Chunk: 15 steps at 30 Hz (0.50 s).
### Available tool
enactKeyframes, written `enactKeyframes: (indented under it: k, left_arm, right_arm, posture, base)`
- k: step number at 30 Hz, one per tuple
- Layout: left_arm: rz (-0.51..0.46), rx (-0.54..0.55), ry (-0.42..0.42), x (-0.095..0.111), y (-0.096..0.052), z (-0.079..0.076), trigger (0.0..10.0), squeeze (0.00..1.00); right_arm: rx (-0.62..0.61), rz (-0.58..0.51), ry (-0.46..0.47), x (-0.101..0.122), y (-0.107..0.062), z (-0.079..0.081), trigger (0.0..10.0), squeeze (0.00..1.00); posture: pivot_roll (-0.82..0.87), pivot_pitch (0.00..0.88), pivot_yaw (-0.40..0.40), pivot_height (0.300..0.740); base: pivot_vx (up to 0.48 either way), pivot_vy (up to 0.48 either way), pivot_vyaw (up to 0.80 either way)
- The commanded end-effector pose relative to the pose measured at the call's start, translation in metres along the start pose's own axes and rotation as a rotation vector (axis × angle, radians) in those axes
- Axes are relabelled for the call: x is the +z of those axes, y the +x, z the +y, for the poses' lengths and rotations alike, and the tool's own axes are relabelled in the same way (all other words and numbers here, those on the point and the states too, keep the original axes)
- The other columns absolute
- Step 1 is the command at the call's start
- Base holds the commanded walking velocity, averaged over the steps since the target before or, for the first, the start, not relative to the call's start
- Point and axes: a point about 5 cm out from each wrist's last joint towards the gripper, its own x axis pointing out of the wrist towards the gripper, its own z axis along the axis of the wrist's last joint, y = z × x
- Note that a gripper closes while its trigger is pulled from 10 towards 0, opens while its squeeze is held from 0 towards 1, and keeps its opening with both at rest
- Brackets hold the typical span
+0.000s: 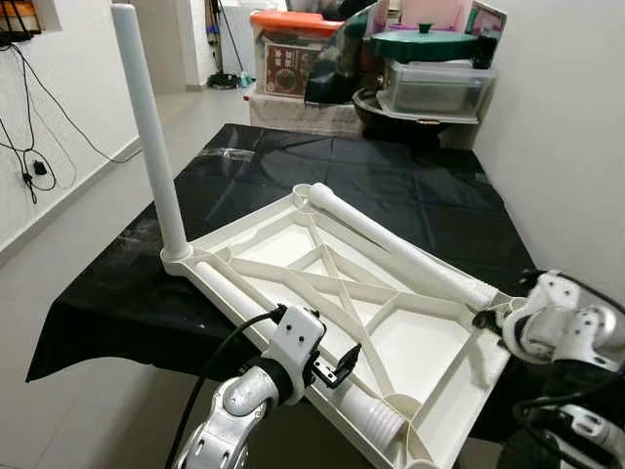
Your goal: Building children table
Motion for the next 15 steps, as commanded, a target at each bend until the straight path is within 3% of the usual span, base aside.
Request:
enactKeyframes:
  k: [1,6,15]
  left_arm:
    - [0.012,-0.007,-0.016,-0.002,0.000,-0.001,10.0,0.00]
    - [0.011,-0.006,-0.016,-0.002,0.000,-0.001,10.0,0.00]
    - [0.010,-0.007,-0.015,-0.001,0.000,0.000,10.0,0.00]
  right_arm:
    - [-0.001,-0.043,0.043,0.009,-0.004,-0.003,10.0,0.00]
    - [-0.026,-0.066,0.060,0.015,-0.006,-0.008,10.0,0.00]
    - [-0.129,0.061,-0.062,-0.014,0.007,-0.021,10.0,0.00]
  posture:
    - [0.13,0.000,-0.109,0.740]
    - [0.13,0.000,-0.110,0.740]
    - [0.13,0.000,-0.109,0.740]
  base:
    - [0.000,0.000,0.00]
    - [0.000,0.000,0.00]
    - [0.000,0.000,0.00]
